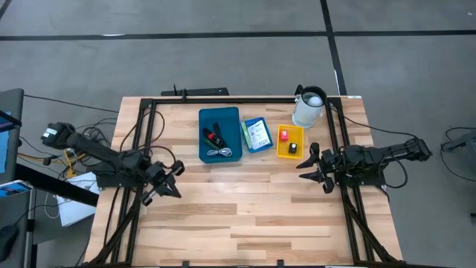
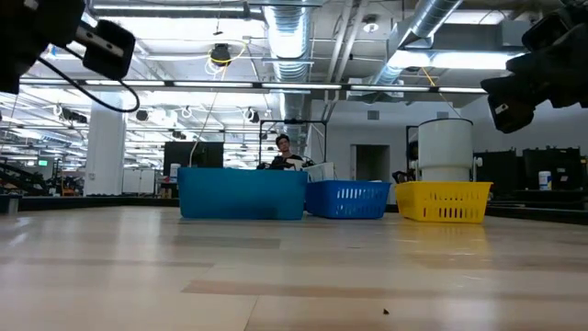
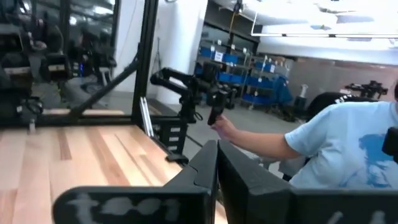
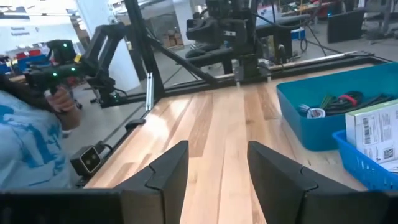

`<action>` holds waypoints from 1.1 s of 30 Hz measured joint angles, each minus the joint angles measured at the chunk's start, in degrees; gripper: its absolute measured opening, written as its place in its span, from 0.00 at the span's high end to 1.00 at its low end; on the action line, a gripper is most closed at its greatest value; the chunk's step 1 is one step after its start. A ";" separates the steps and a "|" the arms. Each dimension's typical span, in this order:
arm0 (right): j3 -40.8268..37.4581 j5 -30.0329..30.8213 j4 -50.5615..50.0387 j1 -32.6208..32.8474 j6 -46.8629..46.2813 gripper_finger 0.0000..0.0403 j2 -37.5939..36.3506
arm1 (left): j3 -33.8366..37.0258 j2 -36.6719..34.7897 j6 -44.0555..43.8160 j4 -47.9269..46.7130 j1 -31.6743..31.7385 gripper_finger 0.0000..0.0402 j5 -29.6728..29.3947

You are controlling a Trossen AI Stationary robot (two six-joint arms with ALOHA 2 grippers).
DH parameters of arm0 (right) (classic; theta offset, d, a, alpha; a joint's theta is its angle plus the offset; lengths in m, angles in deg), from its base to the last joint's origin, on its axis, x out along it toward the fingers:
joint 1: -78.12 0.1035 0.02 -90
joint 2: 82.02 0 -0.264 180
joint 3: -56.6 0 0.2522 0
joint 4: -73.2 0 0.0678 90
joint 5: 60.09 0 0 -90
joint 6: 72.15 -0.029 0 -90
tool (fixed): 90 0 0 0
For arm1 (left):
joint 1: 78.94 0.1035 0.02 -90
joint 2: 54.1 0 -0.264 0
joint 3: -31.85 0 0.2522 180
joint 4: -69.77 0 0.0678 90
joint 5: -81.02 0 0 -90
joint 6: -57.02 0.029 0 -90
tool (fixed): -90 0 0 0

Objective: Pick and place items into bin
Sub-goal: Return to Home Position

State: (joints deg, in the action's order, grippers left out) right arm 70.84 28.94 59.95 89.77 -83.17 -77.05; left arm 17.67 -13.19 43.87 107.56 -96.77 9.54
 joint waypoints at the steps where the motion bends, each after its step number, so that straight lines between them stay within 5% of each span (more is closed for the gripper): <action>1: 0.00 0.00 0.00 -0.02 -0.10 0.60 -0.01 | 0.00 -1.69 -0.51 -2.21 1.01 1.00 1.39; 6: 0.00 0.00 -0.02 -0.10 -0.10 0.60 0.00 | 0.00 -9.50 0.80 -10.34 3.78 1.00 6.12; 19: 0.00 0.00 -0.04 -0.10 -0.08 0.61 0.00 | 0.04 -27.06 3.85 -30.88 6.45 1.00 6.67; 33: 0.00 -0.02 -0.07 -0.10 -0.04 0.61 0.00 | 0.04 -32.81 3.00 -34.21 6.41 1.00 6.65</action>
State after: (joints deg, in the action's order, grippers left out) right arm 70.84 28.91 59.88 89.67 -83.20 -77.05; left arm 17.71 -46.00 46.86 73.35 -90.35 16.19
